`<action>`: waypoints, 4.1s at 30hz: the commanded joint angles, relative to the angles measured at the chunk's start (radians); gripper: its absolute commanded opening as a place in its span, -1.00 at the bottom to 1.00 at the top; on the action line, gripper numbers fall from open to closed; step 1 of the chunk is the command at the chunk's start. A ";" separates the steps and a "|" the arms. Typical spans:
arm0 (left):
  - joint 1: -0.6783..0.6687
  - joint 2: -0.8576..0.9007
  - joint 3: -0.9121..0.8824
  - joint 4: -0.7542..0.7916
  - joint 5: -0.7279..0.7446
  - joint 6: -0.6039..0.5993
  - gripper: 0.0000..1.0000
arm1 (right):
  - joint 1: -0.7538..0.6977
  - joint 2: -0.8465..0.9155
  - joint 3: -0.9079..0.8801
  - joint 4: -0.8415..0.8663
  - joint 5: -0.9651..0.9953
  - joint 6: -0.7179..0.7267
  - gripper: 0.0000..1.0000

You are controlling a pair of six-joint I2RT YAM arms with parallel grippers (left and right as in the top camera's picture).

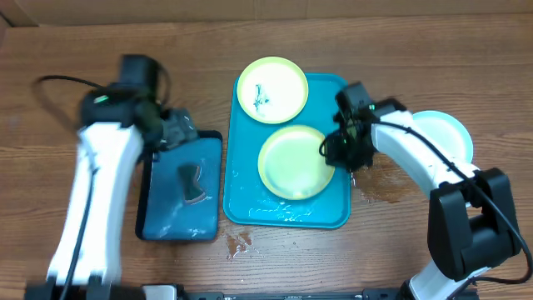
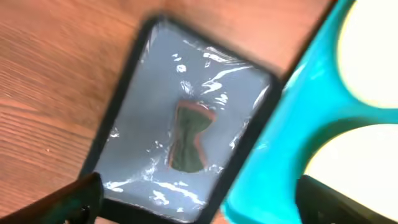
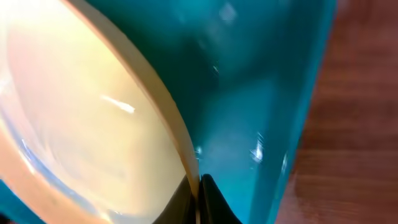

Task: Clean dirty plates on tray and stack at the side
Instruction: 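Lift the yellow plate with the right gripper and tilt it over the small tray, then carry the yellow plate right and set it on the white plate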

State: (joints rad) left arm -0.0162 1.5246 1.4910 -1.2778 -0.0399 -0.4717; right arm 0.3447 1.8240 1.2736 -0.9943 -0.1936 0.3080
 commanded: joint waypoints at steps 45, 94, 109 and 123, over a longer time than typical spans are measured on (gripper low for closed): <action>0.077 -0.413 0.364 -0.118 -0.242 -0.068 0.99 | 0.866 -0.014 0.344 0.239 1.107 -0.100 -0.92; 0.076 -0.137 0.363 -0.099 -0.239 -0.044 0.99 | 0.908 -0.140 0.344 0.298 1.270 -0.234 -0.92; 0.077 -0.192 0.506 -0.112 -0.262 0.158 1.00 | 0.908 -0.140 0.344 0.280 1.266 -0.230 -0.92; 0.075 -0.220 0.507 -0.192 -0.115 0.154 1.00 | 0.802 -0.139 0.344 0.278 1.027 -0.067 -0.92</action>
State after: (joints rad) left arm 0.0570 1.3071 1.9797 -1.4631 -0.1886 -0.3355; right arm 1.1934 1.7138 1.5917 -0.7193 0.9947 0.1593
